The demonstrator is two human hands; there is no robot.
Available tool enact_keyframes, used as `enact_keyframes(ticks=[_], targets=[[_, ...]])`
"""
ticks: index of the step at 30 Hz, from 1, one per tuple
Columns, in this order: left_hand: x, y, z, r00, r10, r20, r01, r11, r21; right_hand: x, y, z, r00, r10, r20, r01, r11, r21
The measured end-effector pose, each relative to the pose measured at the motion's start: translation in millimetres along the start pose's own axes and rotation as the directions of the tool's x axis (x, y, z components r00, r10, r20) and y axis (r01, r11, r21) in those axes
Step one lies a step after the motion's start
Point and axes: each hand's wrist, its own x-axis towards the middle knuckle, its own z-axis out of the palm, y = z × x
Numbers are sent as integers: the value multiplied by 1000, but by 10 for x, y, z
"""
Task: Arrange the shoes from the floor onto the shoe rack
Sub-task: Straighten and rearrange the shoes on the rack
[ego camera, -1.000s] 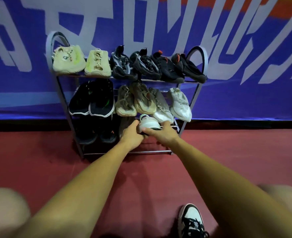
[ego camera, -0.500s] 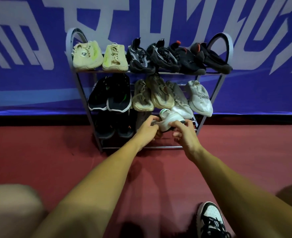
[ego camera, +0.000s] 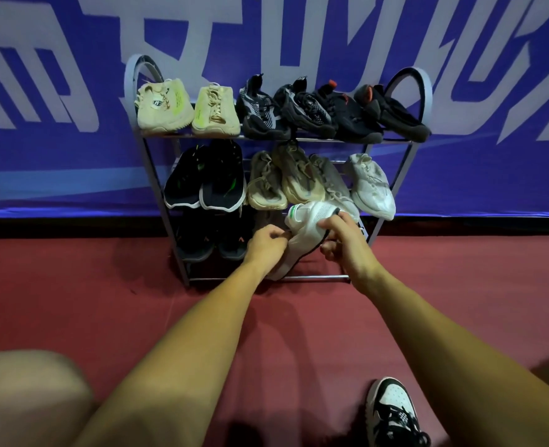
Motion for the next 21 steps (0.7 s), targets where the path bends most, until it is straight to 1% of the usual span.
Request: enact_keyframes(ticks=[3,6,7,9,11,13,15,17,19,21], targets=[[-3,5,-37,1000,-22,-3,22,1000,-18,-25,8,-3,999,41,6,-41,998,38],[20,-71,-84,998,-52,-33,53,998,42,-35,34,-13,997,73,32,-75,994,73],[33,-103,-108,999,-49,-9,50,996,69,-23,61,-20,996,78,40,-81,993,83],[31,-145,-142,990,-51,130,35,992,123,-27,107,-26,992,110,62,-116,986,119],[73,-221,-131,958,-61,279,11,984,178,-49,135,-13,988,138,77,-147,979,139],[57,-234,-120,928,-59,368,-26,975,221,-39,174,-8,984,161,81,-171,975,138],[14,-210,-135,907,-62,416,-35,975,220,-22,207,-16,980,189,58,-196,968,153],[9,-205,-155,899,-63,434,-41,973,228,1,248,-24,982,185,30,-188,962,199],[27,-229,-166,902,-64,427,-48,968,247,35,296,-24,981,193,-8,-188,964,186],[47,-293,-171,917,-68,394,-58,952,299,87,381,-33,967,247,-68,-236,961,142]])
